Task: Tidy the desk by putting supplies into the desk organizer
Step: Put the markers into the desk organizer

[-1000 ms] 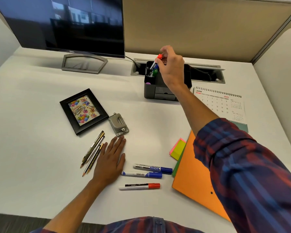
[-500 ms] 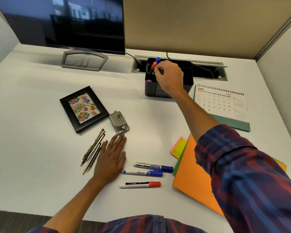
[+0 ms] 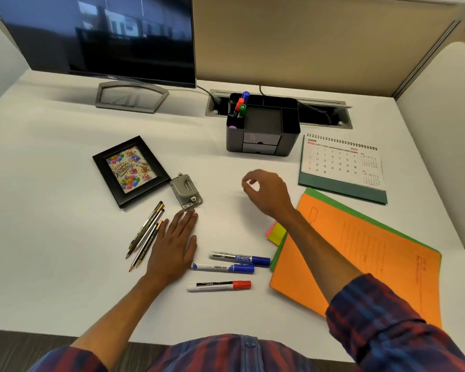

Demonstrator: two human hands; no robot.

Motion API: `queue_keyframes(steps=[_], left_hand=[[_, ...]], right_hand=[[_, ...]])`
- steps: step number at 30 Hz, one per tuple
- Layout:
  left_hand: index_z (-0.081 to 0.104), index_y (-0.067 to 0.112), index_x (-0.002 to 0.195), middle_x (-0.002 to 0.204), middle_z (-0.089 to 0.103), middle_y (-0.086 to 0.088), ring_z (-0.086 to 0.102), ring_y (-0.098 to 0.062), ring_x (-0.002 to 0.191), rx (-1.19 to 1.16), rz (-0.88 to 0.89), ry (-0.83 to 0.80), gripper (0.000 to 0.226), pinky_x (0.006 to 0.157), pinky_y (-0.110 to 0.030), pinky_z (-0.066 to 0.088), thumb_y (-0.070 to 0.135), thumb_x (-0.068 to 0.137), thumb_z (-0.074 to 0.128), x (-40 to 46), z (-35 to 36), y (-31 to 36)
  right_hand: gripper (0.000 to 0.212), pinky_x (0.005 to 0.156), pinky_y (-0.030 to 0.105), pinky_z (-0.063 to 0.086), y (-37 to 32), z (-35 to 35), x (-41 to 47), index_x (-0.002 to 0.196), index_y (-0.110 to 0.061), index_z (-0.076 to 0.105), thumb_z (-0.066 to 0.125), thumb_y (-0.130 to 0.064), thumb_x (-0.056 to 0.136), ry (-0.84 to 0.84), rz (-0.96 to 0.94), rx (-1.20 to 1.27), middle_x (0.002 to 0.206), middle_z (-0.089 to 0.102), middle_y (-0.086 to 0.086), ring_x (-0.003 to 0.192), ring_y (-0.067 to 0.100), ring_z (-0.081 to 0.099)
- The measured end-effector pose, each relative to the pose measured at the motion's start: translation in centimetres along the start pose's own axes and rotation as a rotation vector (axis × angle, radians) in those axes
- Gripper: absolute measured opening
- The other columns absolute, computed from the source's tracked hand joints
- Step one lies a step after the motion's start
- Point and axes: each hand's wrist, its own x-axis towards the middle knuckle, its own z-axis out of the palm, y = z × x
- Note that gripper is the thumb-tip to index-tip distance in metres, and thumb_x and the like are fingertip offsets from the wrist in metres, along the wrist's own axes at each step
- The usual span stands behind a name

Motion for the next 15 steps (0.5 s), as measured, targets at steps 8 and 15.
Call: queue_keyframes(steps=[8, 15], left_hand=[[0.026, 0.020, 0.152, 0.158, 0.024, 0.003, 0.017, -0.015, 0.147, 0.004, 0.002, 0.005, 0.058, 0.119, -0.040, 0.010, 0.040, 0.098, 0.021, -0.1, 0.0, 0.0], [0.031, 0.019, 0.150, 0.157, 0.028, 0.003, 0.022, -0.017, 0.146, -0.001, 0.001, 0.008, 0.057, 0.118, -0.042, 0.015, 0.038, 0.097, 0.024, 0.0, 0.2, -0.1]], right_hand=[[0.018, 0.081, 0.031, 0.049, -0.1, -0.1, -5.3, 0.103, -0.022, 0.072, 0.061, -0.029, 0.090, -0.262, 0.059, 0.024, 0.106, 0.070, -0.006, 0.094, 0.012, 0.063], [0.018, 0.082, 0.035, 0.052, -0.8, -0.3, -8.9, 0.099, -0.022, 0.074, 0.061, -0.030, 0.089, -0.440, 0.042, -0.036, 0.104, 0.072, -0.006, 0.098, 0.014, 0.063]])
